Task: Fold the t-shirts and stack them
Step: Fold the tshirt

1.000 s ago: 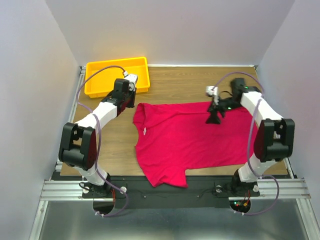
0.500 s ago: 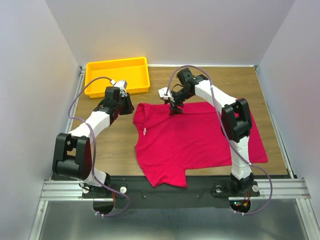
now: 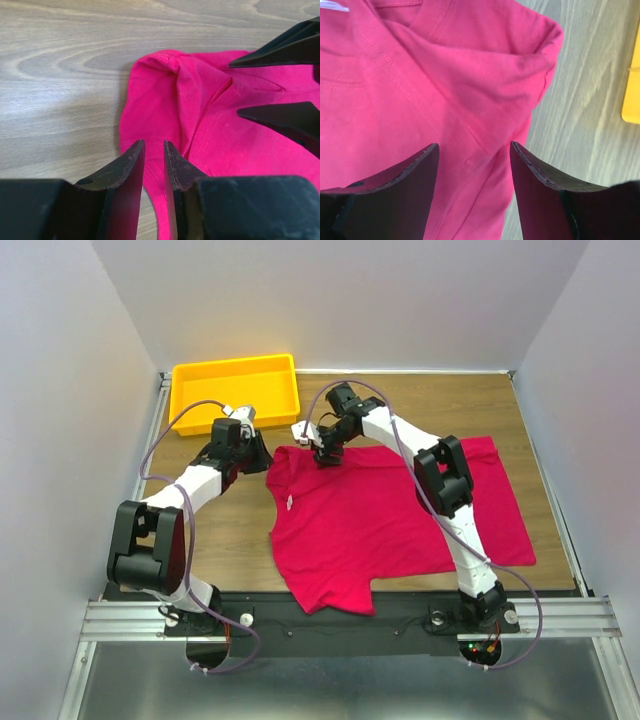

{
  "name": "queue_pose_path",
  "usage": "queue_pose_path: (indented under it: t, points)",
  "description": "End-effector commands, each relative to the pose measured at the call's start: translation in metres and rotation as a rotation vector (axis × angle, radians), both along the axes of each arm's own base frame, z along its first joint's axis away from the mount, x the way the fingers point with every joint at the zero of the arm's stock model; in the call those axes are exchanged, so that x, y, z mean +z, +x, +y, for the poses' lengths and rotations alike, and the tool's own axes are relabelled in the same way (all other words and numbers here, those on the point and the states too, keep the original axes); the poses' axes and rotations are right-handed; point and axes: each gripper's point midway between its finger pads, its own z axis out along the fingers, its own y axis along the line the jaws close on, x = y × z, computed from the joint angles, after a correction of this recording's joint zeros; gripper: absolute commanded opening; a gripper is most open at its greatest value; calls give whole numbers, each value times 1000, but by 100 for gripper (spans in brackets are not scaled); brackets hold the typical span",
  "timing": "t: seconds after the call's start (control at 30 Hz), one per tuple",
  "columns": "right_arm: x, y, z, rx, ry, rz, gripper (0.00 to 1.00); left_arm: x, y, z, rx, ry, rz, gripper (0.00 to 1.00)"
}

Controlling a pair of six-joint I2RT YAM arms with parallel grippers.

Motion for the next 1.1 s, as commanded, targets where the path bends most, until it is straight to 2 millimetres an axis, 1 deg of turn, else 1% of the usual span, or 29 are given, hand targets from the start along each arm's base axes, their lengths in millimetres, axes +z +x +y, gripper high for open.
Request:
queue_pose_path:
  t: [0.0,0.1,0.13,0.23,0.27,0.3,0.33,0.37,0.43,0.47,0.5,0.53,0.63,0.73,0.77,0.83,0.87,1.0,1.07]
  points:
    - [10,14,12,-24,38,-34,63,9,7,-4,-10,-33,-46,33]
    - [4,13,13,-26,30,-24,54,2,8,-6,-15,-39,-29,33]
    - [3,12,13,-26,29,-20,49,1,8,-7,-17,-42,-28,33]
    - [0,9,10,-28,20,-11,40,-3,9,-8,-17,-45,-20,33]
    - [5,8,9,-27,22,-19,34,-4,11,-9,-19,-48,-21,33]
    - [3,5,7,-21,16,-17,31,-5,11,-9,-20,-50,-19,33]
    - [5,3,6,-18,17,-19,24,-8,12,-11,-24,-56,-10,32]
    - [14,2,6,-15,27,-31,22,-10,14,-12,-26,-61,-10,32]
    - [18,-3,4,-10,30,-30,18,-15,16,-15,-35,-68,5,32]
    - [20,-6,3,-8,34,-27,17,-15,18,-17,-38,-72,6,32]
    - [30,-7,3,-5,45,-41,17,-16,19,-17,-39,-72,8,32]
    - [29,-11,1,-6,44,-31,17,-19,21,-18,-39,-74,13,32]
    - [39,-16,-1,-12,58,-33,18,-23,24,-20,-47,-78,24,31]
    - [46,-16,-1,-26,75,-44,20,-25,25,-23,-57,-84,30,31]
    - [47,-16,-1,-29,77,-43,23,-24,25,-23,-60,-85,28,31]
    - [44,-18,-1,-37,76,-33,23,-23,25,-26,-70,-87,28,31]
    - [45,-17,-1,-41,80,-35,23,-24,25,-26,-74,-86,27,31]
    - [46,-16,-1,-51,82,-30,22,-26,27,-28,-86,-82,32,31]
    - [46,-16,0,-58,83,-28,20,-31,30,-28,-91,-76,42,31]
